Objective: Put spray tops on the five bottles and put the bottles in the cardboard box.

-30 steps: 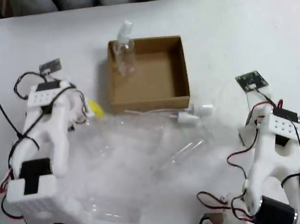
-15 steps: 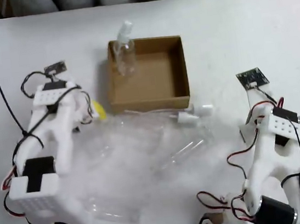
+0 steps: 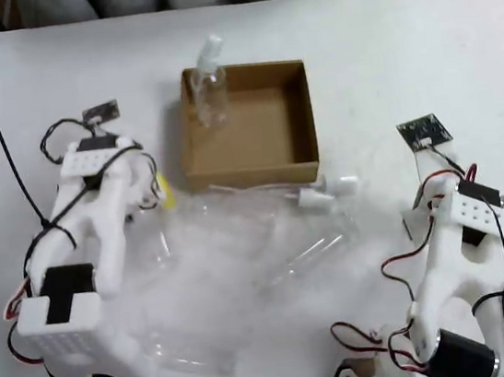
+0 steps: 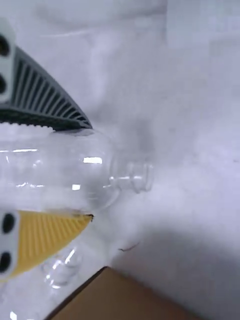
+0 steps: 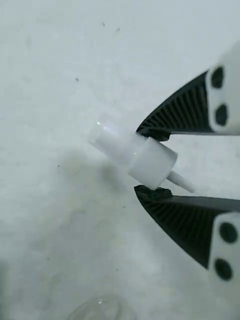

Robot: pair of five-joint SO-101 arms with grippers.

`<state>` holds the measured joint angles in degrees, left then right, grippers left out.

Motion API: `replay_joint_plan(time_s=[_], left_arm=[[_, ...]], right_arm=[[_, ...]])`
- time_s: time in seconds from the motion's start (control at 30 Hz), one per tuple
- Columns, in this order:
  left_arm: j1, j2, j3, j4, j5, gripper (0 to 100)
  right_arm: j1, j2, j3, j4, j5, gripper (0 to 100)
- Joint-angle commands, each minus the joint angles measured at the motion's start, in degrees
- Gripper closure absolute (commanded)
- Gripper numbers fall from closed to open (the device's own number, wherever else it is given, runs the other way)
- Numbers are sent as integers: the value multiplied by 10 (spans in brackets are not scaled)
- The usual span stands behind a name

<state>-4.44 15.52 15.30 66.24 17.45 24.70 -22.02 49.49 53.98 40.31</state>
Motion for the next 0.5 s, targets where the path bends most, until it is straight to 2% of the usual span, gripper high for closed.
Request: replay_joint_plan(time_s=[0.0, 0.1, 0.23, 0.47], left_arm=[[8, -10, -22, -18, -58, 930], [7, -10, -24, -14, -91, 929], [6, -11, -25, -12, -113, 929], [7, -11, -25, -12, -123, 928]], right_arm=[[6, -5, -27, -7, 6, 920], [6, -5, -27, -7, 6, 857], [8, 0, -52, -3, 0, 850], [16, 0, -81, 27, -130, 838]])
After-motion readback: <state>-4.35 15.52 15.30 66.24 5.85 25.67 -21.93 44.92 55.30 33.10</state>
